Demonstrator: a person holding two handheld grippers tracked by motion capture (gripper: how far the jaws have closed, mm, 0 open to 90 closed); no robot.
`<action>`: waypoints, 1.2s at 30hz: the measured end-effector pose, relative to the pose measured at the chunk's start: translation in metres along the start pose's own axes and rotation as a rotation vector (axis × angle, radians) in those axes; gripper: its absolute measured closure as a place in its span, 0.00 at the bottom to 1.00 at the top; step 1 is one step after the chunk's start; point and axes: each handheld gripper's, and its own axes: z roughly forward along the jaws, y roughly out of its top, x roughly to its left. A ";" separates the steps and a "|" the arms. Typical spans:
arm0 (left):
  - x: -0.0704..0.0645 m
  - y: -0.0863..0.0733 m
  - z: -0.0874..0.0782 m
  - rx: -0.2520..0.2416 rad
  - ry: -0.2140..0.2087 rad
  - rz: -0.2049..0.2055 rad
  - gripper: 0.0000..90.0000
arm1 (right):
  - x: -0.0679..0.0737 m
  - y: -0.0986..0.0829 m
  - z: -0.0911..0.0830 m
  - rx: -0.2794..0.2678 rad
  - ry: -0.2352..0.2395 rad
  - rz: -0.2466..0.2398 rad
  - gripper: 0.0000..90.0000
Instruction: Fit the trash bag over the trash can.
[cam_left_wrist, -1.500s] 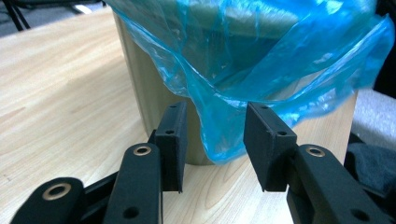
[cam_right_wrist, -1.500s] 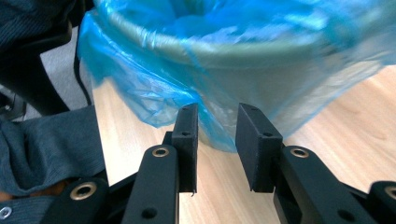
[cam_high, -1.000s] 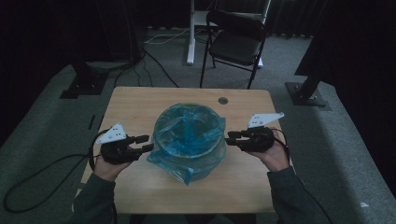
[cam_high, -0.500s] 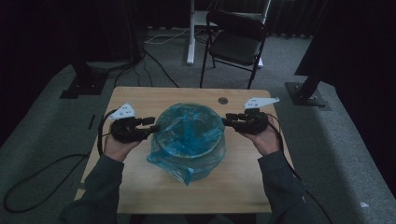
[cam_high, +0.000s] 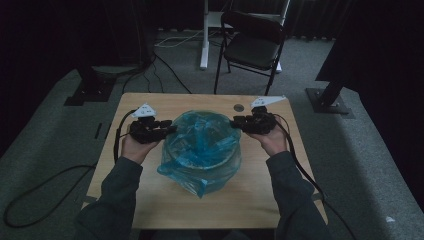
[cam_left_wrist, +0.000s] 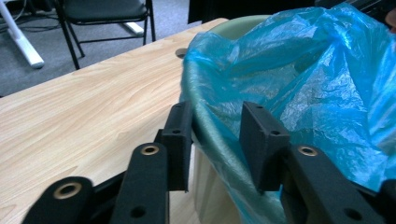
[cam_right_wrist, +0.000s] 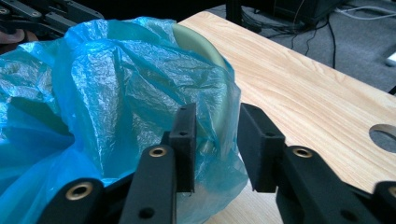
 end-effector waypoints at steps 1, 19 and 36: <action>0.000 0.000 0.000 0.000 0.000 0.000 0.73 | 0.000 0.000 0.000 0.000 0.000 0.000 0.77; 0.010 0.008 0.001 -0.061 0.037 -0.026 1.00 | -0.011 0.003 0.000 -0.009 -0.034 0.042 1.00; 0.031 -0.009 0.026 -0.011 0.058 -0.123 1.00 | -0.018 -0.001 0.013 0.076 -0.114 0.038 1.00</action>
